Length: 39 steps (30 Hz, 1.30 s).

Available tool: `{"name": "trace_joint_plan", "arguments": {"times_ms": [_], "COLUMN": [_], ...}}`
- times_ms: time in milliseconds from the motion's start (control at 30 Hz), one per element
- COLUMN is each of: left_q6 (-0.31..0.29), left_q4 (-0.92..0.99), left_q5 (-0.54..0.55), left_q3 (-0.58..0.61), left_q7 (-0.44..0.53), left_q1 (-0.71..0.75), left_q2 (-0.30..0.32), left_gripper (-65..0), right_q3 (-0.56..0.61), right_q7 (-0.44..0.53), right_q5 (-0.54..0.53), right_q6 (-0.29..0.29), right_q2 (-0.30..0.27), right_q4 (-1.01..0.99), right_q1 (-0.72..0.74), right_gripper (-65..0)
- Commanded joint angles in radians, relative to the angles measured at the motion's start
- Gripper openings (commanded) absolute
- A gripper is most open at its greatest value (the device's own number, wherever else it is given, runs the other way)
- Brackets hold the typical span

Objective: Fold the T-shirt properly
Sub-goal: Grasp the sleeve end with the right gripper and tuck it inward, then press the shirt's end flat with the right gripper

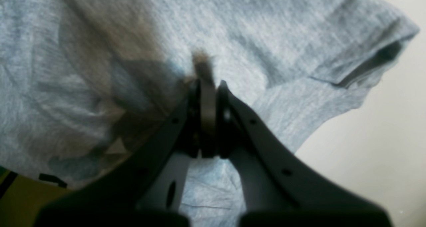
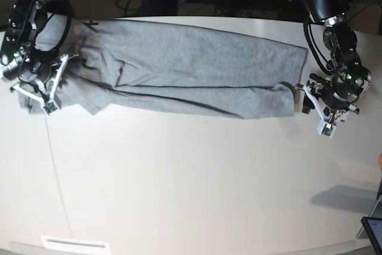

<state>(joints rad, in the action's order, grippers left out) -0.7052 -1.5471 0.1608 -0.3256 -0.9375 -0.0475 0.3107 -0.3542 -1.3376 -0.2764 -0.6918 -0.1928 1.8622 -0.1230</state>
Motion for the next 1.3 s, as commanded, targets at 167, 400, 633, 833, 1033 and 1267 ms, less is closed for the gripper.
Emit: {"name": "trace_joint_plan", "arguments": {"times_ms": [167, 400, 633, 833, 1033, 1267], "left_q6": [0.007, 0.007, 0.007, 0.007, 0.007, 0.007], "left_q4": [-0.014, -0.014, -0.014, -0.02, -0.031, -0.034], "left_q5": [0.007, 0.007, 0.007, 0.009, 0.013, 0.009], "left_q3": [-0.005, -0.005, -0.005, -0.014, -0.016, -0.01], "left_q7": [0.019, 0.019, 0.019, 0.019, 0.019, 0.019], "left_q1": [-0.018, -0.018, -0.018, -0.018, -0.022, -0.045], "left_q2": [0.014, 0.015, 0.014, 0.032, 0.055, 0.078], "left_gripper": [-32.6, -32.6, -32.6, -32.6, -32.6, -32.6], "right_q3": [-0.007, -0.007, -0.009, -0.009, -0.009, -0.012], "right_q7": [0.005, 0.005, 0.005, 0.005, 0.005, 0.011], "right_q5": [-0.002, -0.002, -0.002, -0.002, -0.002, -0.002], "right_q6": [-0.006, -0.006, -0.006, -0.006, -0.006, -0.006], "right_q2": [-0.015, -0.009, -0.007, -0.009, -0.01, -0.01], "right_q4": [0.106, 0.11, 0.112, 0.112, 0.119, 0.138], "right_q1": [-0.019, -0.048, -0.065, -0.077, -0.083, -0.085], "right_gripper": [-64.9, -64.9, -64.9, -64.9, -64.9, -64.9]}}
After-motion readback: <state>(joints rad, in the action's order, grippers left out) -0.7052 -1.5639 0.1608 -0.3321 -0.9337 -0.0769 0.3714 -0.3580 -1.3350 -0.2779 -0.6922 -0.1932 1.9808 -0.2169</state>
